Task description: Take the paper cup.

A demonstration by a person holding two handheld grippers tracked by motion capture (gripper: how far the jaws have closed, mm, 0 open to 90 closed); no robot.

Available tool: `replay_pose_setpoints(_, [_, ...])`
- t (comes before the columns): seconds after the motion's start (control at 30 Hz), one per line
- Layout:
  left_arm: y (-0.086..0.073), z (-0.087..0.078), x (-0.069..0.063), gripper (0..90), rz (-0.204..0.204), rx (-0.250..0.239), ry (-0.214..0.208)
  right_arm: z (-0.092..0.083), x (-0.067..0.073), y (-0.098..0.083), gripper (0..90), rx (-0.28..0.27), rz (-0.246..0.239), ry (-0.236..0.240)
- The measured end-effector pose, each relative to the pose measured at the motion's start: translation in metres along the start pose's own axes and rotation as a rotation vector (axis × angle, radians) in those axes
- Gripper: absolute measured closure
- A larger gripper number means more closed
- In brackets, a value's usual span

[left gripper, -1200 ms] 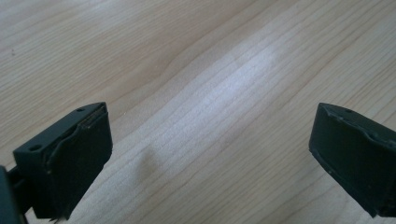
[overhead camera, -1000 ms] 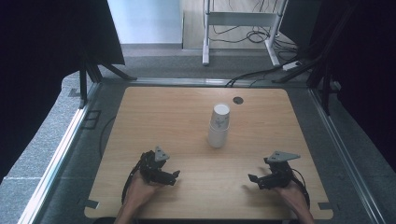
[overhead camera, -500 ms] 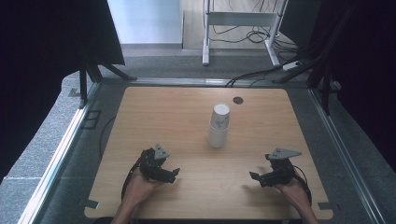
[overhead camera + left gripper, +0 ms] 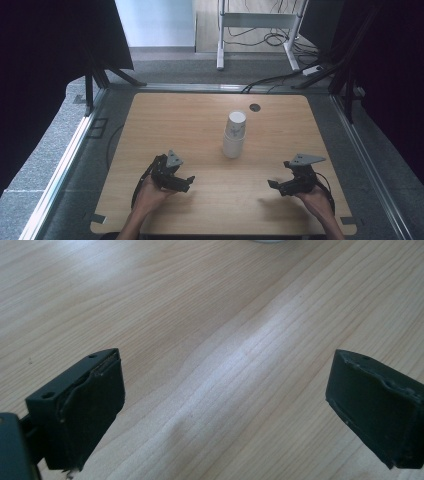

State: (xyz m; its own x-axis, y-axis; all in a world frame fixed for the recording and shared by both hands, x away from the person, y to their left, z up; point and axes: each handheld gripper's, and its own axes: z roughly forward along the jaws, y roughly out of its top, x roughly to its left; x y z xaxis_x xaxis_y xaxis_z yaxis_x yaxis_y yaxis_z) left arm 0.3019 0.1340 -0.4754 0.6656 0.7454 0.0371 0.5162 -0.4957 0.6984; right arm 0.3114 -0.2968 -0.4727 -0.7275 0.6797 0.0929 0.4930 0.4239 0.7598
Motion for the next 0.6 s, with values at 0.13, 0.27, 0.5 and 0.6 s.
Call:
replay_pose_setpoints(0.13, [0.004,-0.001,0.001,2.6,0.011,-0.008,-0.001,0.0,-0.001,0.004,0.0,0.004,-0.005,0.006])
replay_pose_setpoints(0.27, [0.009,-0.002,0.002,2.8,0.02,-0.021,-0.008,0.0,0.0,0.01,0.0,0.003,-0.01,0.018])
replay_pose_setpoints(0.5, [0.017,0.0,0.002,3.6,0.049,-0.024,-0.017,0.001,-0.001,0.019,0.0,0.004,-0.018,0.033])
replay_pose_setpoints(0.6, [0.021,0.002,0.002,4.0,0.061,-0.024,-0.018,0.001,-0.001,0.023,0.0,0.008,-0.019,0.038])
